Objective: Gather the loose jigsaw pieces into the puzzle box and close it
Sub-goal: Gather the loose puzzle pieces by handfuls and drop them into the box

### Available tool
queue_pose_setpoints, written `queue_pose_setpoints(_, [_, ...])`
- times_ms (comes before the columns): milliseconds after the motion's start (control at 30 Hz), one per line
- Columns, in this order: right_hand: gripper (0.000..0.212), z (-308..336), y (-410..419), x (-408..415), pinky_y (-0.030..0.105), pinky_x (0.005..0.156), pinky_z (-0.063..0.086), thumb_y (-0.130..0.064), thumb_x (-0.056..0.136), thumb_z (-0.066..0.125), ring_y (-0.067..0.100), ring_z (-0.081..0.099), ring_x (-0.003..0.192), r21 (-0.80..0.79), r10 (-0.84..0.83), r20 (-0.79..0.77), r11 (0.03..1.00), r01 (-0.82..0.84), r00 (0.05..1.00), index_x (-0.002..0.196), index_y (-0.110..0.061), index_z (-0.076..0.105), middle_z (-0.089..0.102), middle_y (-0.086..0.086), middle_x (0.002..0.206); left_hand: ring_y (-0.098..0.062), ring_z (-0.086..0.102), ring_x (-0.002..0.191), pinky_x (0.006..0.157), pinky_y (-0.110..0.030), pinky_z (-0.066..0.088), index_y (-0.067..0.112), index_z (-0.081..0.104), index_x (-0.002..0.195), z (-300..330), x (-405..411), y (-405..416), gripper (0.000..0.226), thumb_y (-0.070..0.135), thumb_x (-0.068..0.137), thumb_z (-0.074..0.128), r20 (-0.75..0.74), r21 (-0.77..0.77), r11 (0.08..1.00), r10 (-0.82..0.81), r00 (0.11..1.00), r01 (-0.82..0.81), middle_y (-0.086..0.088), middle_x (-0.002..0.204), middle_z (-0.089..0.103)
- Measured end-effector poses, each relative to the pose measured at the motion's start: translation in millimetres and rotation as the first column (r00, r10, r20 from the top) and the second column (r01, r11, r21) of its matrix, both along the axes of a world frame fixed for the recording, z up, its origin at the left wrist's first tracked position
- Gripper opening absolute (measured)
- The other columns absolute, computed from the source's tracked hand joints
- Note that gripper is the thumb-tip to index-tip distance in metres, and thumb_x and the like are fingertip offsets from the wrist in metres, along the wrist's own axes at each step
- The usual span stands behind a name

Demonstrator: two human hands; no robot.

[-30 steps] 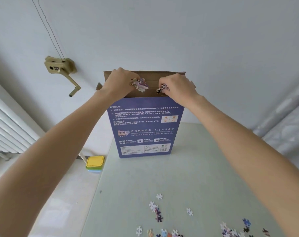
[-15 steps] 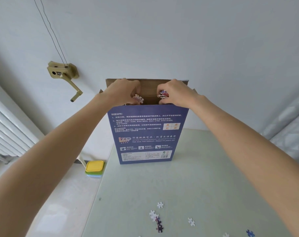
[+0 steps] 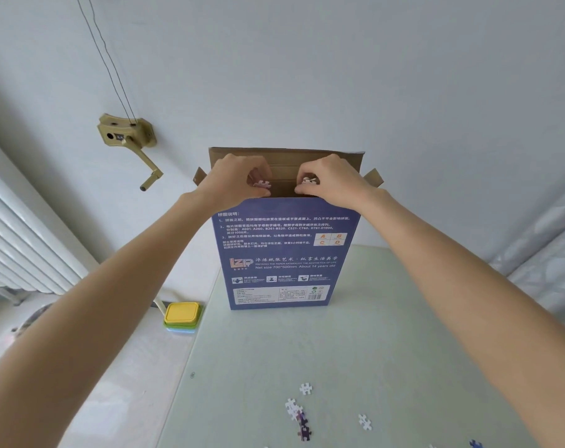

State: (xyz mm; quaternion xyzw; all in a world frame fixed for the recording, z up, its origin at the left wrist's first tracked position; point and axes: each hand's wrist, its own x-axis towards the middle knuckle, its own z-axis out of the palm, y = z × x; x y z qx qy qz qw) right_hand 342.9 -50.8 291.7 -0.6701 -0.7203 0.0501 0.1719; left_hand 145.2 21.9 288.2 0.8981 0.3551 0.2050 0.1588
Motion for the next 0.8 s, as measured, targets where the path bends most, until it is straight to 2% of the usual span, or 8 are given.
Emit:
queue_pose_setpoints(133, [0.019, -4.6, -0.8, -4.8, 0.032, 0.07, 0.038, -0.03, 0.09, 0.059, 0.021, 0.053, 0.083, 0.056, -0.004, 0.02, 0.998, 0.003, 1.0, 0.096, -0.015, 0.066, 0.06, 0.004, 0.094, -0.014, 0.055, 0.067, 0.066, -0.025, 0.037, 0.016, 0.057, 0.085, -1.7, 0.6, -1.5, 0.025, 0.021, 0.072, 0.078, 0.076, 0.038, 0.999, 0.003, 0.997, -0.006, 0.005, 0.079, 0.062])
queue_pose_setpoints(267, [0.018, -6.5, -6.0, -7.7, 0.033, 0.075, 0.045, -0.032, 0.088, 0.06, 0.016, 0.056, 0.083, 0.092, -0.008, -0.027, 0.996, 0.01, 1.0, 0.094, -0.016, 0.066, 0.061, 0.001, 0.095, -0.016, 0.059, 0.068, 0.069, -0.027, 0.044, 0.017, 0.063, 0.077, -5.9, -1.6, 0.9, 0.015, 0.02, 0.073, 0.077, 0.08, 0.025, 1.0, 0.005, 0.997, -0.007, 0.003, 0.076, 0.065])
queue_pose_setpoints(367, [0.015, -7.6, -11.9, -10.1, 0.034, 0.073, 0.047, -0.032, 0.088, 0.059, 0.016, 0.058, 0.08, 0.163, -0.035, -0.016, 0.986, 0.037, 0.999, 0.09, -0.018, 0.065, 0.061, -0.002, 0.091, -0.012, 0.065, 0.076, 0.084, -0.033, 0.051, 0.015, 0.069, 0.085, -6.4, -0.7, 2.3, 0.012, 0.017, 0.075, 0.075, 0.064, -0.049, 0.999, -0.001, 0.998, 0.004, 0.0, 0.083, 0.071])
queue_pose_setpoints(467, [0.013, -11.5, -22.2, -15.0, 0.033, 0.068, 0.047, -0.025, 0.09, 0.056, 0.019, 0.059, 0.078, 0.312, -0.055, 0.016, 0.949, 0.047, 0.998, 0.091, -0.017, 0.065, 0.062, -0.002, 0.087, -0.01, 0.063, 0.086, 0.087, -0.031, 0.048, 0.019, 0.069, 0.098, -2.1, 1.0, -3.8, 0.019, 0.033, 0.085, 0.064, -0.001, -0.014, 0.998, 0.065, 0.998, -0.065, 0.005, 0.092, 0.071])
queue_pose_setpoints(567, [0.012, -22.5, -45.4, -24.4, 0.031, 0.069, 0.046, -0.015, 0.089, 0.054, 0.02, 0.057, 0.077, 0.522, -0.029, 0.016, 0.853, 0.016, 0.999, 0.085, -0.013, 0.065, 0.065, -0.001, 0.078, -0.008, 0.065, 0.082, 0.072, -0.029, 0.051, 0.023, 0.068, 0.095, -4.8, -4.7, -28.5, 0.017, 0.033, 0.09, 0.055, 0.11, 0.239, 0.965, 0.086, 0.99, -0.11, 0.011, 0.088, 0.07])
queue_pose_setpoints(667, [0.014, -49.1, -84.4, -36.6, 0.029, 0.072, 0.045, -0.016, 0.09, 0.054, 0.019, 0.059, 0.079, 0.646, -0.065, 0.02, 0.763, 0.037, 0.998, 0.085, -0.012, 0.067, 0.067, -0.002, 0.077, -0.011, 0.063, 0.071, 0.048, -0.025, 0.046, 0.023, 0.068, 0.086, -28.7, -14.9, -65.3, 0.013, 0.024, 0.089, 0.056, 0.212, 0.554, 0.828, -0.039, 0.976, -0.087, 0.011, 0.077, 0.069])
queue_pose_setpoints(733, [0.015, -76.2, -116.0, -46.3, 0.029, 0.072, 0.046, -0.017, 0.09, 0.054, 0.019, 0.059, 0.079, 0.645, -0.076, 0.009, 0.762, 0.052, 0.997, 0.087, -0.012, 0.068, 0.068, -0.002, 0.078, -0.013, 0.061, 0.066, 0.043, -0.026, 0.043, 0.02, 0.069, 0.084, -57.4, -21.8, -91.0, 0.013, 0.022, 0.089, 0.057, 0.242, 0.601, 0.795, -0.092, 0.966, -0.075, 0.01, 0.072, 0.068])
queue_pose_setpoints(800, [0.012, -107.7, -147.2, -55.7, 0.029, 0.071, 0.046, -0.016, 0.088, 0.056, 0.019, 0.059, 0.077, 0.592, -0.084, -0.027, 0.802, 0.083, 0.996, 0.088, -0.012, 0.067, 0.067, -0.002, 0.077, -0.013, 0.06, 0.064, 0.044, -0.026, 0.043, 0.02, 0.07, 0.084, -88.4, -30.1, -118.1, 0.015, 0.021, 0.089, 0.056, 0.281, 0.531, 0.844, -0.096, 0.955, -0.071, 0.01, 0.07, 0.066])
